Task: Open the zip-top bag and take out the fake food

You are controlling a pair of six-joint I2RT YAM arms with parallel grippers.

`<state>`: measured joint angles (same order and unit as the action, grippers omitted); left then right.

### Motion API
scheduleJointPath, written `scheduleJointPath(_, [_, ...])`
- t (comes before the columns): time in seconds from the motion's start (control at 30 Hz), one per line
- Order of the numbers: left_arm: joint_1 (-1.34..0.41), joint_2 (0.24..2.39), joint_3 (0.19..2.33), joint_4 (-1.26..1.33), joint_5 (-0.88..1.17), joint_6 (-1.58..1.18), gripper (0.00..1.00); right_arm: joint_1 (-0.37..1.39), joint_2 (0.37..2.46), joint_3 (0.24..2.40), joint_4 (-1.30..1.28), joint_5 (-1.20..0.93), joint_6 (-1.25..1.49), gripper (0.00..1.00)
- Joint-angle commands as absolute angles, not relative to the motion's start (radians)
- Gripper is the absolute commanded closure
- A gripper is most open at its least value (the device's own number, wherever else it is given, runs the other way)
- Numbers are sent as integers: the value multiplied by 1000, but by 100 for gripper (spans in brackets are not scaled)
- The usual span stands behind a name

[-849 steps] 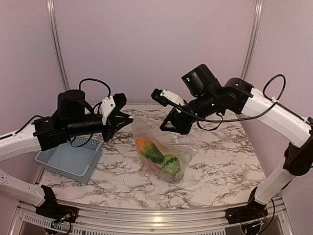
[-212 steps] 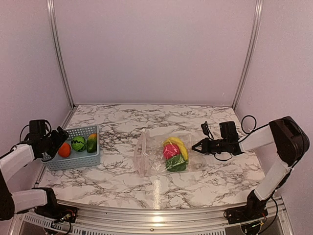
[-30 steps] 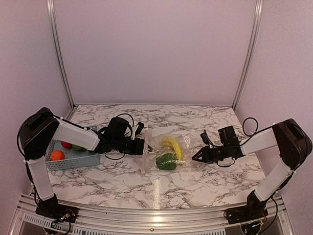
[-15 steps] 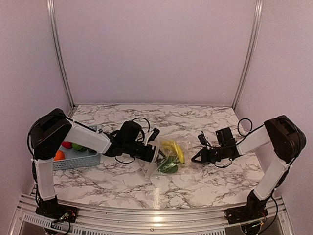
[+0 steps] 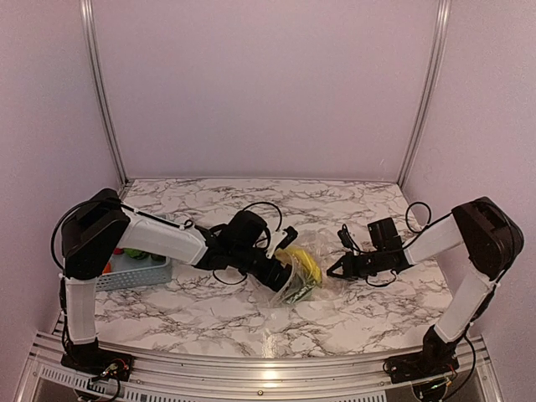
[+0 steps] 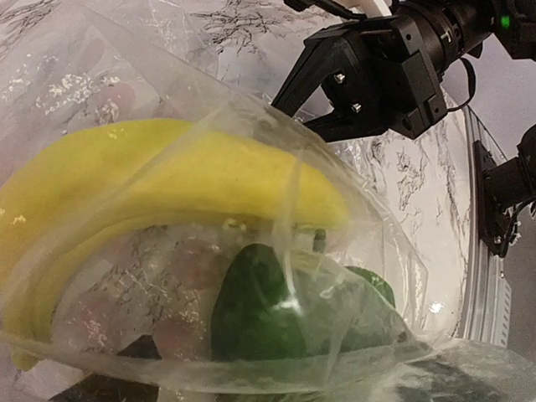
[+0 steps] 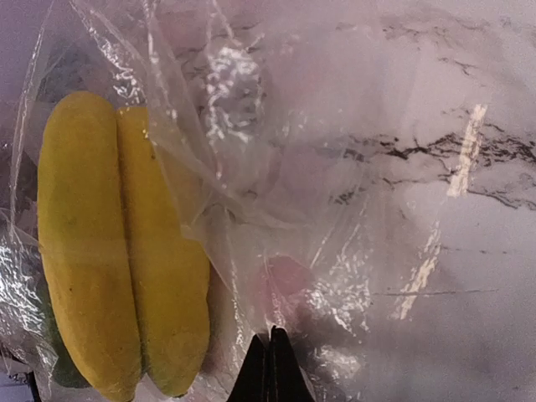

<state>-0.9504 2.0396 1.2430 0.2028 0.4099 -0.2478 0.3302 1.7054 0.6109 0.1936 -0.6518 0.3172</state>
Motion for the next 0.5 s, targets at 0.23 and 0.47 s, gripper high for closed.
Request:
scheduleJointPath(0.23, [-1006, 2101, 1258, 25, 14, -126, 1, 344, 1703, 634, 139, -606, 312, 100])
scheduleJointPath(0.47, [-955, 1908, 1017, 230, 22, -186, 1, 333, 1686, 637, 124, -583, 300, 100])
